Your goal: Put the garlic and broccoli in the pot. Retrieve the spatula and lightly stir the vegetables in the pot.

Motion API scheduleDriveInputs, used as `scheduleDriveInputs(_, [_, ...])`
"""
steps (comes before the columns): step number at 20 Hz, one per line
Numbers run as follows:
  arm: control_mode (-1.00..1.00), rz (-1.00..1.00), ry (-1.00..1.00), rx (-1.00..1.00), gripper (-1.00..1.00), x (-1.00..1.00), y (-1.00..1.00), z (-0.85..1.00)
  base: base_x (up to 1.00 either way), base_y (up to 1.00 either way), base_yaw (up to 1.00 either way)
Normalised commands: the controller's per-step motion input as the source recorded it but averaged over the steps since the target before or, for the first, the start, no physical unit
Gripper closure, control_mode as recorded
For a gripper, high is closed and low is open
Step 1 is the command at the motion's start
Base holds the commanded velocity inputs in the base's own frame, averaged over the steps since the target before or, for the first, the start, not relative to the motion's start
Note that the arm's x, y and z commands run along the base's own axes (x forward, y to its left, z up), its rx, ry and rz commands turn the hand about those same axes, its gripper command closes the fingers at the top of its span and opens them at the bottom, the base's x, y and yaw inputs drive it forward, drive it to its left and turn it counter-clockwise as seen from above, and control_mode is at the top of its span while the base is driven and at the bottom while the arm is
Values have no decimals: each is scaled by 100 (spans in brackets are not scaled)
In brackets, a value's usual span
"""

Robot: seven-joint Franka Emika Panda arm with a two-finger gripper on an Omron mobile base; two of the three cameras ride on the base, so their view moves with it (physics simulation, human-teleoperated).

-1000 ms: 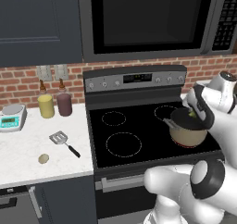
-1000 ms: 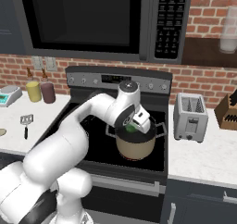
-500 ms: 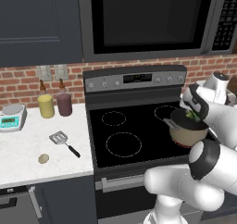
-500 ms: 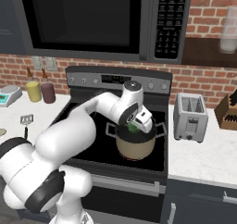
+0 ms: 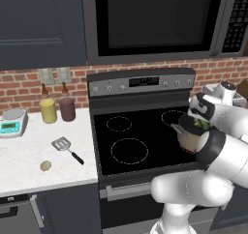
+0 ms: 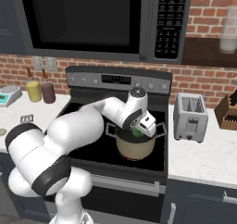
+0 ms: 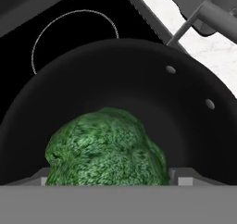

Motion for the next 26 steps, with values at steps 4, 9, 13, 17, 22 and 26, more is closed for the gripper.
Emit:
scheduleDriveInputs(4, [-100,0,0,0,100,7,-9,-25,0,0,0])
scheduleDriveInputs(9, [-100,0,3,0,100,4,0,-11,0,0,0])
scheduleDriveInputs(13, [-100,0,7,-1,100,6,0,-1,0,0,0])
scheduleDriveInputs(17, [-100,0,8,-1,100,6,0,-1,0,0,0])
scheduleDriveInputs(22, [-100,0,4,0,100,17,0,-8,0,0,0])
scheduleDriveInputs(26, [-100,0,0,0,100,28,0,-16,0,0,0])
